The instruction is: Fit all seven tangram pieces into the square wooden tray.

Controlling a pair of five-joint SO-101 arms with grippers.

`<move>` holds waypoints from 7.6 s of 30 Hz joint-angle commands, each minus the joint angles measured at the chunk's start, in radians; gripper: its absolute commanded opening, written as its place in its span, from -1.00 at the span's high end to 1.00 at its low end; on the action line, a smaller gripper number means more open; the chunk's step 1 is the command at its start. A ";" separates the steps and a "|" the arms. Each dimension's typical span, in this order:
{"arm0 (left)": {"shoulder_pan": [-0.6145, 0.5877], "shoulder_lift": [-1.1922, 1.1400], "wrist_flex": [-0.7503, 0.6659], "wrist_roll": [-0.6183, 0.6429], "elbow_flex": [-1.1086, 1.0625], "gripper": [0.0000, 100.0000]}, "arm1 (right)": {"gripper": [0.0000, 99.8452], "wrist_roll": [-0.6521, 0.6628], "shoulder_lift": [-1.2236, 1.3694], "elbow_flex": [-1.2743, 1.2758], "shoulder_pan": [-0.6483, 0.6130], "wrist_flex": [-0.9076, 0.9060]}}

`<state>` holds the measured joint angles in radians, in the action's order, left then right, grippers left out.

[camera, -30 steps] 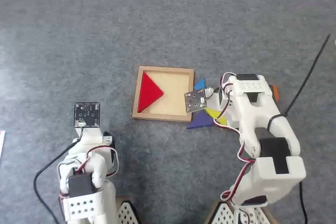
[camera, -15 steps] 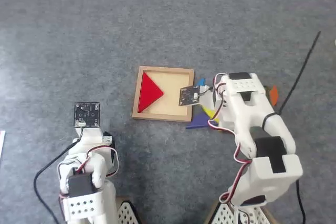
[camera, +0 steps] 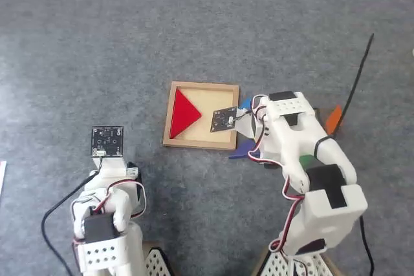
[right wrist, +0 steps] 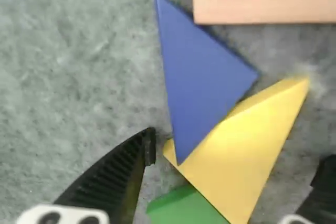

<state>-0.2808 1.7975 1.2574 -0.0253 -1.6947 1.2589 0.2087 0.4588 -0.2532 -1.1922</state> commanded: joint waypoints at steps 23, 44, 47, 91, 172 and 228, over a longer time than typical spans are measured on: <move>0.003 0.018 0.003 0.000 0.012 0.84 | 0.50 0.011 -0.002 -0.026 0.035 0.071; 0.003 0.018 0.003 0.000 0.012 0.84 | 0.51 -0.015 -0.005 -0.160 0.036 -0.067; 0.003 0.018 0.003 0.000 0.012 0.84 | 0.51 -0.015 -0.005 -0.210 0.041 -0.119; 0.003 0.018 0.003 0.000 0.012 0.84 | 0.51 -0.239 0.357 -0.873 -0.294 -0.047; 0.003 0.018 0.003 0.000 0.012 0.84 | 0.77 -0.516 0.174 -0.919 -0.180 -0.140; 0.003 0.018 0.003 0.000 0.012 0.84 | 0.53 -0.870 -0.420 -0.006 0.493 0.133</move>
<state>-0.2808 1.7975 1.2574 -0.0253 -1.6947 0.3951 -0.2286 0.4971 0.2209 -1.0802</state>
